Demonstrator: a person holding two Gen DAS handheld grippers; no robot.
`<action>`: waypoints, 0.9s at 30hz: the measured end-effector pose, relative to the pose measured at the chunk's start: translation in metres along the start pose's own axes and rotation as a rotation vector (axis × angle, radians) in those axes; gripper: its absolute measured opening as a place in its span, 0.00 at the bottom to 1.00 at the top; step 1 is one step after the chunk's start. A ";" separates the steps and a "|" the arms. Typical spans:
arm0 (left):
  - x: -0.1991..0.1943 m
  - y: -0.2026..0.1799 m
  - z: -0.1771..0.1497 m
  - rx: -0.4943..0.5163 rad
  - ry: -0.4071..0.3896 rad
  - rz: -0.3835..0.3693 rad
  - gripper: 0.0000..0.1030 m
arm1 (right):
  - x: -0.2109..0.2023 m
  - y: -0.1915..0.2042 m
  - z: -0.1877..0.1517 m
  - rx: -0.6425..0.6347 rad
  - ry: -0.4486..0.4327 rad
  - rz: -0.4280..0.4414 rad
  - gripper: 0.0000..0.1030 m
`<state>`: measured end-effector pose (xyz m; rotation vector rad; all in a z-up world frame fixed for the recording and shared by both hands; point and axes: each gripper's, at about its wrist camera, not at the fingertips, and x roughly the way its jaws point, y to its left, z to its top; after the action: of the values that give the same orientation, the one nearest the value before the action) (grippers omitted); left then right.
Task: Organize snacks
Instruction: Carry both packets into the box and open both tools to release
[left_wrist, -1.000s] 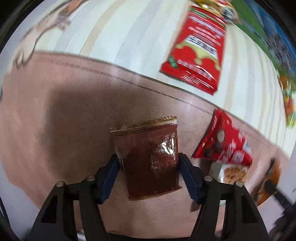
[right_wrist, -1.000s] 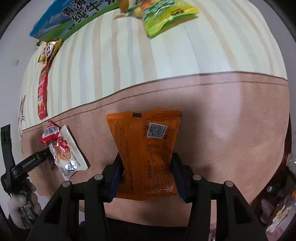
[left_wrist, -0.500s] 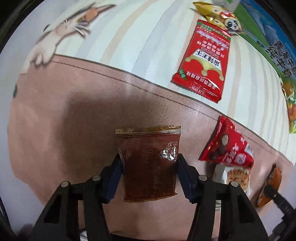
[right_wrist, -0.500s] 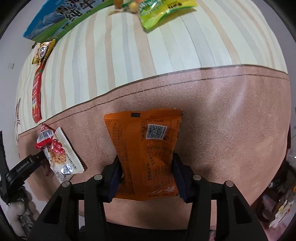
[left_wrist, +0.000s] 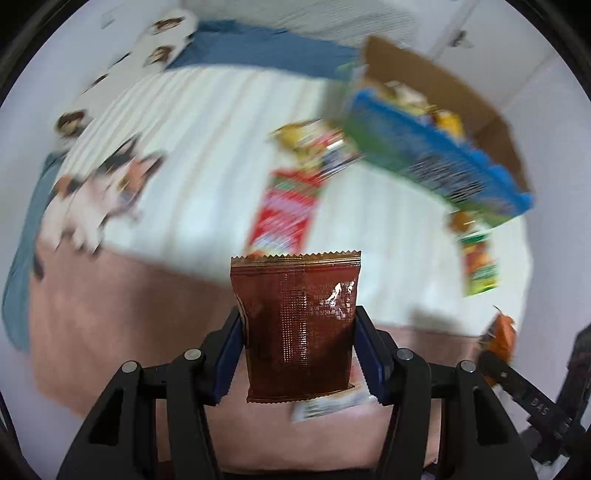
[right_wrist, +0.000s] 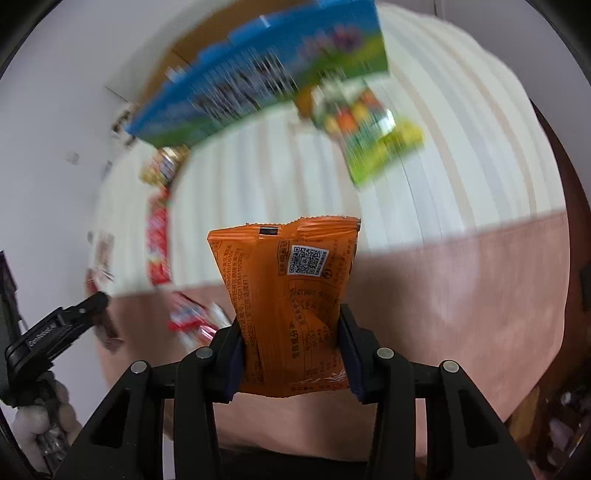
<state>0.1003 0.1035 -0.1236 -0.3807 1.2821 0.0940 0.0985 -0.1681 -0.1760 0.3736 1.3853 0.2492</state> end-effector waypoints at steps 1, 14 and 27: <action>-0.007 -0.001 0.008 0.016 -0.009 -0.021 0.53 | -0.011 0.002 0.012 -0.006 -0.017 0.013 0.46; 0.002 -0.121 0.161 0.219 -0.074 -0.052 0.53 | -0.065 0.035 0.182 -0.097 -0.219 -0.041 0.46; 0.108 -0.119 0.266 0.226 0.120 0.117 0.53 | 0.009 0.041 0.286 -0.118 -0.118 -0.174 0.46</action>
<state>0.4083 0.0648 -0.1379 -0.1186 1.4170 0.0251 0.3836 -0.1586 -0.1273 0.1658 1.2723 0.1622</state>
